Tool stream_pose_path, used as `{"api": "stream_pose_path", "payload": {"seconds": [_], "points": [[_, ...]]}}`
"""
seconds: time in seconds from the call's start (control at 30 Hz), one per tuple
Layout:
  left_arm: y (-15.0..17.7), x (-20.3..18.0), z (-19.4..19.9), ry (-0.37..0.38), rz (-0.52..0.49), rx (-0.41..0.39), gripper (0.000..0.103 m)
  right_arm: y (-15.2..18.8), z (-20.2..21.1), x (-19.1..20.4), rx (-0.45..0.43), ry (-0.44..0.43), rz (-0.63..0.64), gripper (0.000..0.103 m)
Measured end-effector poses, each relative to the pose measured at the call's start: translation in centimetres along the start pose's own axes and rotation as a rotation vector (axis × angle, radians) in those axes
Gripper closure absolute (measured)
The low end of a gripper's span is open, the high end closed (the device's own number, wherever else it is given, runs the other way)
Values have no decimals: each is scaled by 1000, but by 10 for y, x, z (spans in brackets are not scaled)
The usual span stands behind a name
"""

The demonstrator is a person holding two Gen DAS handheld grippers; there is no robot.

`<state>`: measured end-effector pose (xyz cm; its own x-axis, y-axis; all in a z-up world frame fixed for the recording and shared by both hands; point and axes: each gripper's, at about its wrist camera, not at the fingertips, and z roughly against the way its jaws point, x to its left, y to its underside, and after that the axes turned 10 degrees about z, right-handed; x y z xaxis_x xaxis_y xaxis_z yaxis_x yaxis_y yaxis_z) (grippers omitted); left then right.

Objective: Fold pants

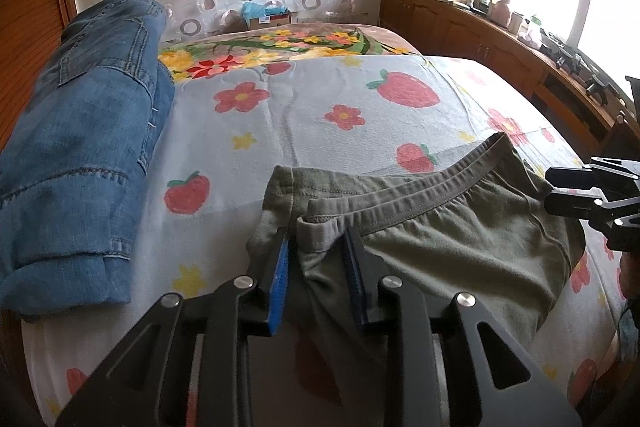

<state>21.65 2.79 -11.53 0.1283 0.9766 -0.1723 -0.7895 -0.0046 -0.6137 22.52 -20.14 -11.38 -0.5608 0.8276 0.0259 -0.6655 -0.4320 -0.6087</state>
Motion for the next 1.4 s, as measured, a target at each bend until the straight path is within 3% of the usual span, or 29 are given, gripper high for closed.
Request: {"api": "stream_pose_path", "payload": {"seconds": [0.17,0.3,0.43,0.77,1.4], "points": [[-2,1,0,9,-7,27,74,-3,-6,-7,17,6,-31,46],[-9,3,5,54,9,53,63,-6,-9,-9,32,7,-35,45],[-14,3,13,48,1,45,53,-9,-10,-12,38,0,-50,44],[-17,14,14,-13,20,74,53,-10,-9,-9,34,-27,-64,44],[-30,19,-7,60,-22,126,53,-6,-17,-6,46,7,-114,42]]}}
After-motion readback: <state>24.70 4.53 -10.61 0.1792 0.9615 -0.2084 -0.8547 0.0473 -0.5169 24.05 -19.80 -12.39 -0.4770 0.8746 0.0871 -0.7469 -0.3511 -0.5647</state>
